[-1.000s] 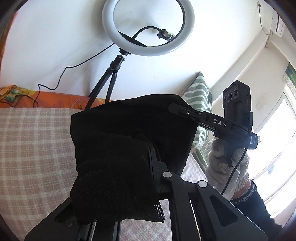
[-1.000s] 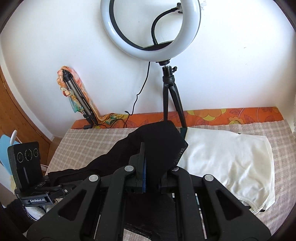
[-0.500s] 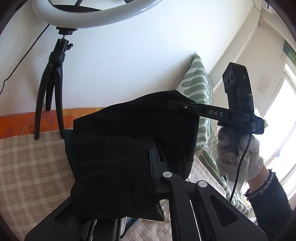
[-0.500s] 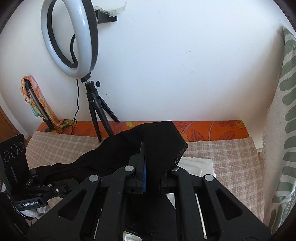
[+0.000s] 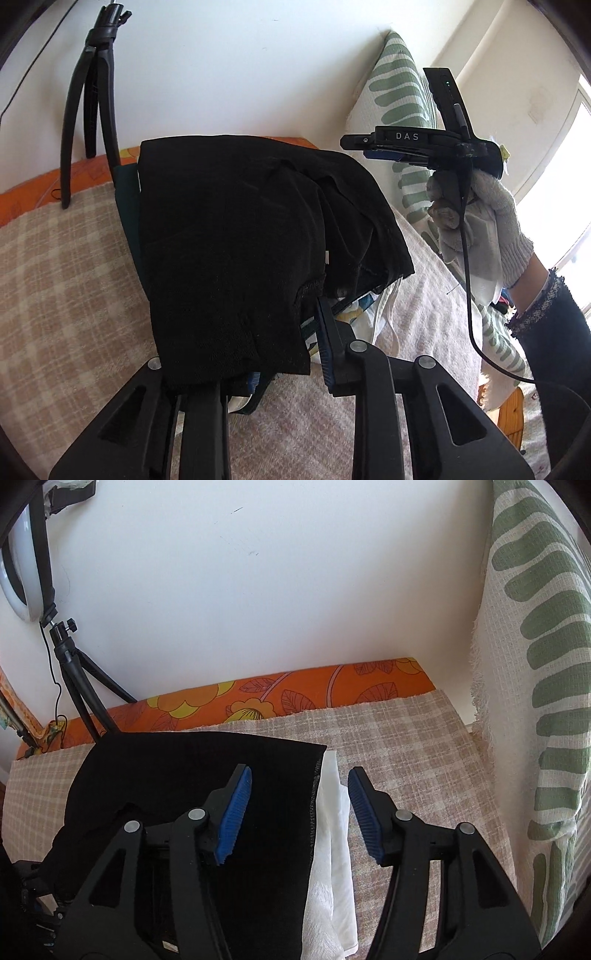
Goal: Fold small clothes
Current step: 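Carry the folded shirt with both grippers onto the white clothes pile, then open both grippers and release the shirt on top of the pile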
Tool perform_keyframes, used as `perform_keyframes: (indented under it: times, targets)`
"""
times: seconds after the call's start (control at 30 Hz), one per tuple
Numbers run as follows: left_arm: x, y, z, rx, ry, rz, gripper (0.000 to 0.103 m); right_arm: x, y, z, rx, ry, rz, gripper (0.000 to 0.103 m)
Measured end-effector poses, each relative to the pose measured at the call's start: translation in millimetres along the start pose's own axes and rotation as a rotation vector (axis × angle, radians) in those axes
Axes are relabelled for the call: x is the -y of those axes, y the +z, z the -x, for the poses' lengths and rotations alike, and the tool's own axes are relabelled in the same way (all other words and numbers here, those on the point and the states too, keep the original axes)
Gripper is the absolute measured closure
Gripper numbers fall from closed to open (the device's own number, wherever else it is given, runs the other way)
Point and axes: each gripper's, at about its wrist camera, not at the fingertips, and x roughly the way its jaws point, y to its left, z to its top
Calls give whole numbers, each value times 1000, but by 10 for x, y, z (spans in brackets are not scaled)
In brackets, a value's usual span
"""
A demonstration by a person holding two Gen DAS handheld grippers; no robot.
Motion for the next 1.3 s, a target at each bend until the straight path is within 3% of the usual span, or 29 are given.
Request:
perform_keyframes:
  times: [0.2, 0.4, 0.67, 0.7, 0.77, 0.87, 1.1, 1.23, 1.3]
  targets:
    - [16, -122, 215, -7, 23, -23, 79, -36, -192, 205, -7, 56, -26, 44]
    - [-78, -164, 505, 28, 29, 15, 79, 53, -715, 495, -18, 139, -90, 44]
    - [-9, -200, 687, 53, 49, 35, 79, 13, -1194, 377, -127, 151, -85, 46]
    - [-12, -206, 719, 56, 53, 37, 79, -16, -1220, 331, -143, 152, -77, 50]
    - [-39, -220, 808, 60, 63, 46, 79, -54, -1257, 259, -167, 140, -71, 87]
    - [-60, -256, 921, 69, 79, 50, 79, -63, -1277, 280, -155, 114, -66, 93]
    - [33, -334, 1104, 86, 119, 9, 79, -33, -1203, 484, -114, -3, -45, 93]
    - [126, -405, 1227, 92, 136, -15, 79, -85, -1225, 648, -91, -69, -54, 75]
    - [192, -445, 1314, 103, 145, -32, 67, -107, -1247, 776, -66, -58, -74, 67]
